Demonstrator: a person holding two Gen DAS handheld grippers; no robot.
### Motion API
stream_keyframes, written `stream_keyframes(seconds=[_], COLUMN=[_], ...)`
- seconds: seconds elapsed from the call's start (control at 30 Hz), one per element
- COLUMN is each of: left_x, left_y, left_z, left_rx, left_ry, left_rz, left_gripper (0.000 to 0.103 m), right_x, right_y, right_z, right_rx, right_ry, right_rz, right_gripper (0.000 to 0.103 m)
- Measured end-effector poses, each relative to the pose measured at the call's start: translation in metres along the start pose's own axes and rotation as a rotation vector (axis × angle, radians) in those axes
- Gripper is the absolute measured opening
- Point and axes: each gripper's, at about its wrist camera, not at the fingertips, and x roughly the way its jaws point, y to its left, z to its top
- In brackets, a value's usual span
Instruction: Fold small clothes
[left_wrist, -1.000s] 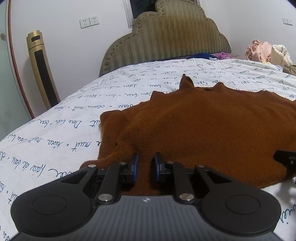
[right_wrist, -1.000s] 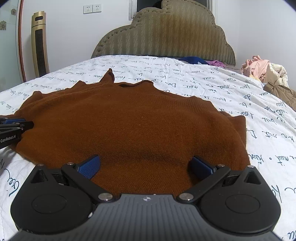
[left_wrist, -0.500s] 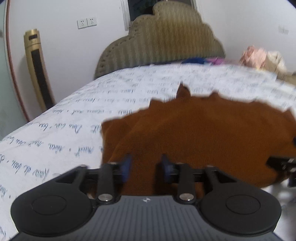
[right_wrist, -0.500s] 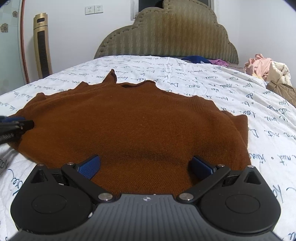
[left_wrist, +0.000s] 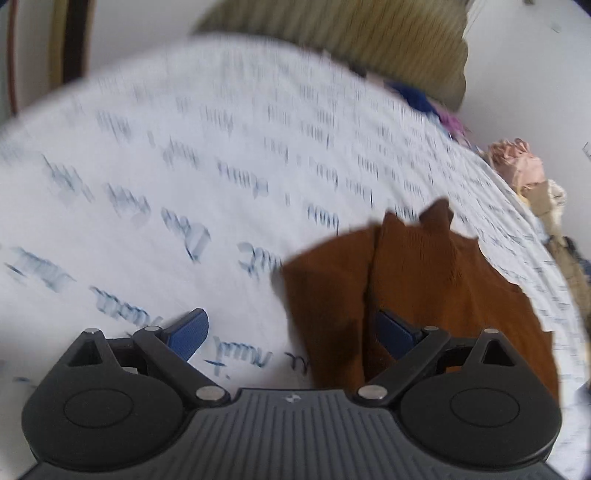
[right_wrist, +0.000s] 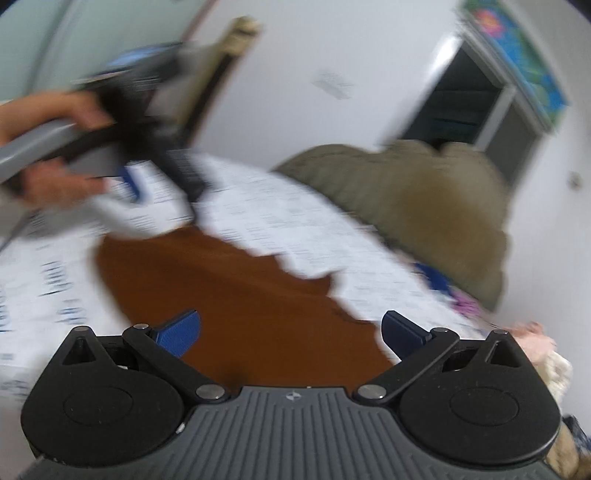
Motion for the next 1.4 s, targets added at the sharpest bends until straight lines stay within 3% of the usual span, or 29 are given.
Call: stream_keyframes(seconds=[0.07, 0.13, 0.2, 0.27, 0.33, 0.43, 0.47, 0.5, 0.53, 0.57, 0.6, 0.67, 0.77, 0.93, 1.1, 1.27, 1.4], left_x=[0.006, 0.012, 0.025, 0.042, 0.059, 0.077, 0.080, 0.083, 0.089, 0.095, 0.098, 0.101, 0.091, 0.050, 0.020, 0.011, 0.010], left_y=[0.001, -0.003, -0.005, -0.009, -0.015, -0.026, -0.028, -0.029, -0.033, -0.035, -0.037, -0.043, -0.060, -0.111, -0.152, -0.205, -0.250], left_z=[0.001, 0.005, 0.012, 0.019, 0.026, 0.040, 0.044, 0.047, 0.051, 0.053, 0.054, 0.055, 0.053, 0.050, 0.057, 0.046, 0.033], left_rx=[0.000, 0.001, -0.039, -0.099, -0.134, -0.142, -0.149, -0.153, -0.153, -0.155, -0.154, -0.116, -0.039, 0.187, 0.240, 0.327, 0.414], left_ry=[-0.008, 0.022, 0.082, 0.138, 0.165, 0.161, 0.158, 0.154, 0.156, 0.169, 0.174, 0.174, 0.140, 0.001, -0.075, -0.159, -0.217], left_rz=[-0.042, -0.145, -0.285, -0.380, -0.417, -0.418, -0.416, -0.405, -0.377, -0.337, -0.303, -0.254, -0.157, 0.029, 0.088, 0.202, 0.212], left_gripper=[0.098, 0.098, 0.098, 0.098, 0.098, 0.097, 0.092, 0.085, 0.062, 0.041, 0.033, 0.013, 0.009, 0.009, 0.009, 0.009, 0.009], right_x=[0.010, 0.021, 0.032, 0.042, 0.054, 0.076, 0.082, 0.086, 0.090, 0.093, 0.097, 0.098, 0.088, 0.067, 0.042, 0.024, 0.009], right_y=[0.029, 0.055, 0.075, 0.082, 0.080, 0.080, 0.080, 0.080, 0.079, 0.076, 0.074, 0.075, 0.079, 0.062, 0.031, -0.004, -0.028], right_z=[0.002, 0.002, 0.004, 0.011, 0.022, 0.029, 0.030, 0.030, 0.028, 0.027, 0.026, 0.025, 0.022, 0.020, 0.009, -0.002, -0.017], right_rx=[-0.054, -0.127, -0.187, -0.198, -0.167, -0.177, -0.177, -0.169, -0.157, -0.136, -0.111, -0.078, -0.112, -0.071, 0.005, 0.083, 0.147], right_ry=[0.037, 0.070, 0.071, 0.056, 0.057, 0.065, 0.058, 0.052, 0.055, 0.063, 0.071, 0.066, 0.023, -0.026, -0.075, -0.100, -0.101], right_rz=[0.055, 0.075, 0.044, 0.010, -0.013, -0.092, -0.102, -0.097, -0.086, -0.070, -0.051, -0.024, -0.047, -0.050, -0.123, -0.194, -0.242], right_gripper=[0.102, 0.102, 0.102, 0.101, 0.100, 0.084, 0.078, 0.069, 0.062, 0.043, 0.028, 0.019, 0.014, 0.011, 0.011, 0.010, 0.010])
